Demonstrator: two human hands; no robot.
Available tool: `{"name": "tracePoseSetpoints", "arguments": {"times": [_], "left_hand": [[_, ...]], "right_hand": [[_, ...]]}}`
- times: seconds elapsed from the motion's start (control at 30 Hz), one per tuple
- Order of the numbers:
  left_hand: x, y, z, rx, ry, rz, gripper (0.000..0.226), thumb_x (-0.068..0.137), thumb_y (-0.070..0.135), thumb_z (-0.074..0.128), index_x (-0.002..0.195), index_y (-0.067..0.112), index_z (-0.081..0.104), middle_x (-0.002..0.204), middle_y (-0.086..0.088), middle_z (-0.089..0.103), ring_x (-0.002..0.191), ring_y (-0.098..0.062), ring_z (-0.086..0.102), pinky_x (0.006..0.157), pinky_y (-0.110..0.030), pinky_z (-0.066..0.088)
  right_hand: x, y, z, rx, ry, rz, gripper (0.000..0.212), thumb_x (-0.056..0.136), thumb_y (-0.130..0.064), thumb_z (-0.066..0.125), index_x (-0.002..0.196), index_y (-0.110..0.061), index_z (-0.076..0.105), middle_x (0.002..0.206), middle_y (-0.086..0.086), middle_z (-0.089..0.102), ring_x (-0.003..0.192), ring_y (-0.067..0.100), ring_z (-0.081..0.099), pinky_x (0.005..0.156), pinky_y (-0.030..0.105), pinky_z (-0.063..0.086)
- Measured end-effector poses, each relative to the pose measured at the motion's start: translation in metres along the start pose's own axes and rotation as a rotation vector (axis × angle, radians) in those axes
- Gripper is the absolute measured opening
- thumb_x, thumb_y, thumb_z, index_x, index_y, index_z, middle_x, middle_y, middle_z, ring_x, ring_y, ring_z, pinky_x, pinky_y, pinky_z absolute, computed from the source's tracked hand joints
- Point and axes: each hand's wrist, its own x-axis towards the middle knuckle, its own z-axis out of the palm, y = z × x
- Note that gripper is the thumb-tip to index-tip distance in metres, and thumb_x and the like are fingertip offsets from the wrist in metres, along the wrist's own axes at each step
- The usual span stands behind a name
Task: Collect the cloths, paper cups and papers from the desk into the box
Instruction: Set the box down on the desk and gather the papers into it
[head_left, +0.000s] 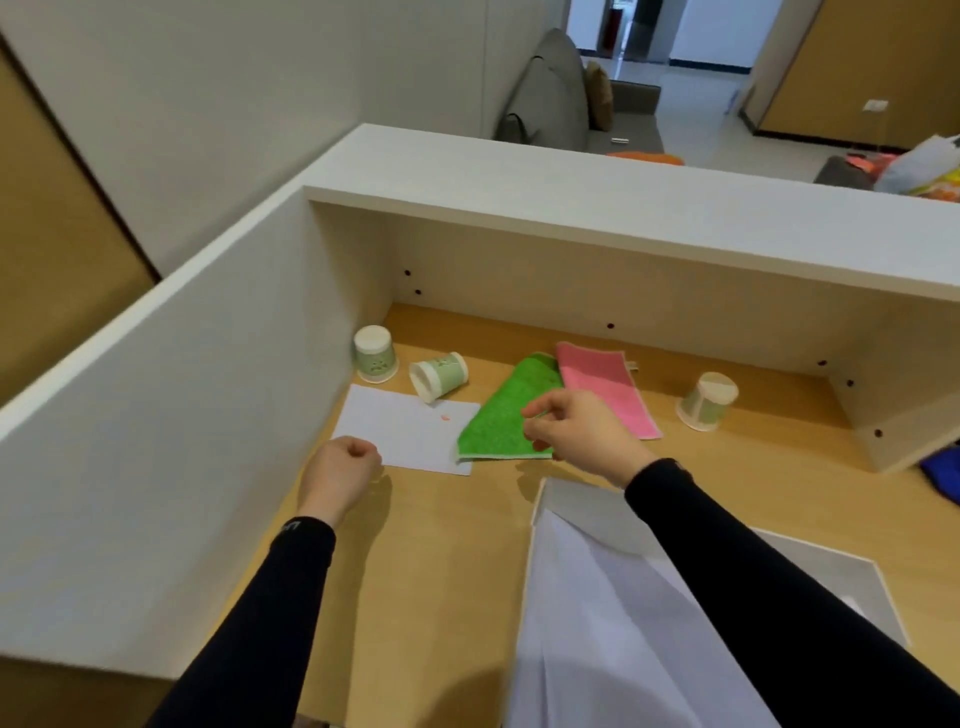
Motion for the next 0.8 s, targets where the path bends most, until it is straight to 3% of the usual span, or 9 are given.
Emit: {"name": "tracePoseSetpoints", "arguments": {"times": [0.17,0.23,0.33,0.43,0.5,0.57,0.63,0.7,0.8], "left_hand": [[0.021,-0.018,-0.013,0.058,0.009,-0.076,0.043,0.082,0.02,0.062,0.123,0.011,0.054,0.123,-0.01,0.061,0.106,-0.029,0.059,0.094,-0.038,0.045],[0.03,-0.017,-0.016,0.099,0.036,-0.075,0.048,0.079,0.019,0.064,0.125,0.008,0.053,0.124,-0.01,0.062,0.104,-0.027,0.058,0.086,-0.032,0.044],[0.043,-0.012,-0.012,0.104,0.036,-0.072,0.044,0.077,0.017,0.065,0.117,0.001,0.055,0.122,-0.015,0.06,0.094,-0.025,0.054,0.075,-0.027,0.035],[0.059,-0.007,-0.004,0.133,0.036,-0.113,0.05,0.077,0.021,0.066,0.118,-0.001,0.048,0.124,-0.019,0.054,0.11,-0.035,0.052,0.08,-0.034,0.04],[0.068,-0.004,-0.001,0.062,0.057,-0.176,0.052,0.08,0.023,0.065,0.122,-0.002,0.046,0.122,-0.017,0.055,0.11,-0.034,0.053,0.078,-0.033,0.041],[0.071,0.0,0.001,-0.001,0.021,-0.154,0.035,0.086,0.021,0.059,0.113,-0.001,0.055,0.109,-0.015,0.063,0.098,-0.032,0.059,0.073,-0.031,0.042],[0.067,0.004,0.002,-0.026,-0.022,-0.061,0.016,0.088,0.016,0.052,0.092,0.007,0.063,0.083,-0.011,0.068,0.08,-0.029,0.063,0.064,-0.029,0.045],[0.06,0.012,-0.002,-0.088,-0.004,0.034,0.014,0.086,0.016,0.05,0.081,0.016,0.063,0.058,-0.004,0.063,0.061,-0.022,0.061,0.055,-0.028,0.045],[0.048,0.032,-0.016,-0.201,0.046,0.168,0.013,0.084,0.021,0.052,0.081,0.025,0.064,0.045,0.004,0.056,0.043,-0.007,0.053,0.049,-0.026,0.042]], "right_hand": [[0.049,-0.01,0.046,-0.068,-0.27,0.205,0.022,0.087,-0.017,0.055,0.104,-0.006,0.063,0.08,0.005,0.062,0.071,0.017,0.06,0.056,0.026,0.049],[0.068,-0.009,0.061,-0.061,-0.35,0.276,0.026,0.087,-0.014,0.053,0.107,0.0,0.062,0.085,0.008,0.058,0.075,0.019,0.057,0.057,0.027,0.05],[0.091,-0.002,0.079,-0.047,-0.433,0.402,0.013,0.087,-0.012,0.052,0.096,-0.008,0.06,0.085,0.013,0.054,0.074,0.025,0.051,0.064,0.031,0.046],[0.104,0.003,0.088,-0.028,-0.384,0.528,0.011,0.084,-0.004,0.05,0.077,-0.004,0.058,0.055,0.009,0.059,0.047,0.02,0.052,0.053,0.024,0.043],[0.11,0.003,0.092,0.038,-0.342,0.592,0.019,0.085,0.001,0.047,0.068,-0.005,0.053,0.036,0.004,0.052,0.034,0.016,0.044,0.043,0.022,0.036],[0.113,0.005,0.095,0.119,-0.303,0.625,0.019,0.086,0.002,0.048,0.068,-0.006,0.051,0.05,0.008,0.049,0.045,0.018,0.04,0.048,0.028,0.036],[0.115,0.007,0.095,0.198,-0.245,0.647,0.017,0.086,0.001,0.051,0.071,-0.007,0.049,0.067,0.01,0.045,0.054,0.019,0.04,0.052,0.031,0.039],[0.114,0.006,0.093,0.243,-0.203,0.661,0.012,0.086,-0.003,0.054,0.077,-0.007,0.049,0.075,0.01,0.047,0.057,0.019,0.041,0.053,0.031,0.041],[0.111,-0.002,0.088,0.311,-0.093,0.587,0.015,0.085,-0.011,0.06,0.074,-0.008,0.05,0.07,0.007,0.052,0.054,0.018,0.048,0.049,0.028,0.041]]}}
